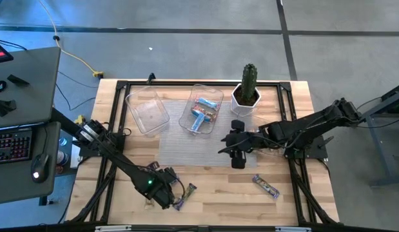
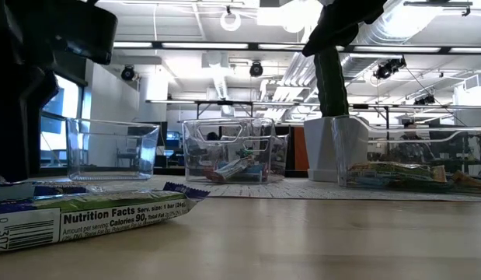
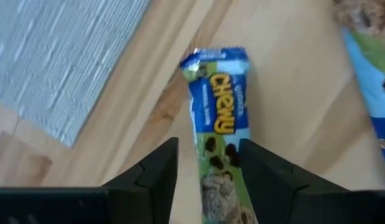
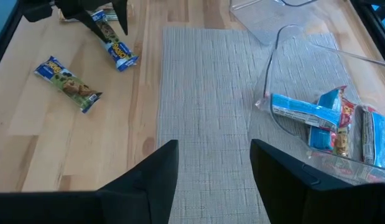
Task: Pick and place Granola Bars by type
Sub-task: Put the blue granola bar into the left transparent bin
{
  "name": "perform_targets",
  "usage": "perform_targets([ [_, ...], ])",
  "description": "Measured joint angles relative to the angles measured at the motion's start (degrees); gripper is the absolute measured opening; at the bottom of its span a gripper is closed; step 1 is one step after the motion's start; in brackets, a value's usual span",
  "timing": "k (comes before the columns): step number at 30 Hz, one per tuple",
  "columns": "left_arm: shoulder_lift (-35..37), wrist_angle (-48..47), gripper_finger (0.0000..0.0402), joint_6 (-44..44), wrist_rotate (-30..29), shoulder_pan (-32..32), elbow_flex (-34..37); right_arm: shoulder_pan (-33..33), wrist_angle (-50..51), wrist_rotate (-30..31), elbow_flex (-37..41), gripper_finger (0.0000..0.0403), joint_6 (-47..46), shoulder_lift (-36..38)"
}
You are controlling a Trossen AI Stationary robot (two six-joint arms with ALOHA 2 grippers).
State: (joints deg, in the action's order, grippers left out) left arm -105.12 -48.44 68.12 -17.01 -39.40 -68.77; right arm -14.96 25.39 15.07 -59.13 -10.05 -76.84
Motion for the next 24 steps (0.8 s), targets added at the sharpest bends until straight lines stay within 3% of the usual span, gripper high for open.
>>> perform_targets([
  [13,-3.76,1.96,0.0163,-8.07,1.08,0.01,-0.22,0.00,0.02,1.30,0.00,0.0184,0.03,0.01],
  [24,-4.20,3.36,0.0145,-8.42,-2.74,-0.02,-0.45,0.00,-0.33,1.40,0.02,0.0184,1.31,0.01],
])
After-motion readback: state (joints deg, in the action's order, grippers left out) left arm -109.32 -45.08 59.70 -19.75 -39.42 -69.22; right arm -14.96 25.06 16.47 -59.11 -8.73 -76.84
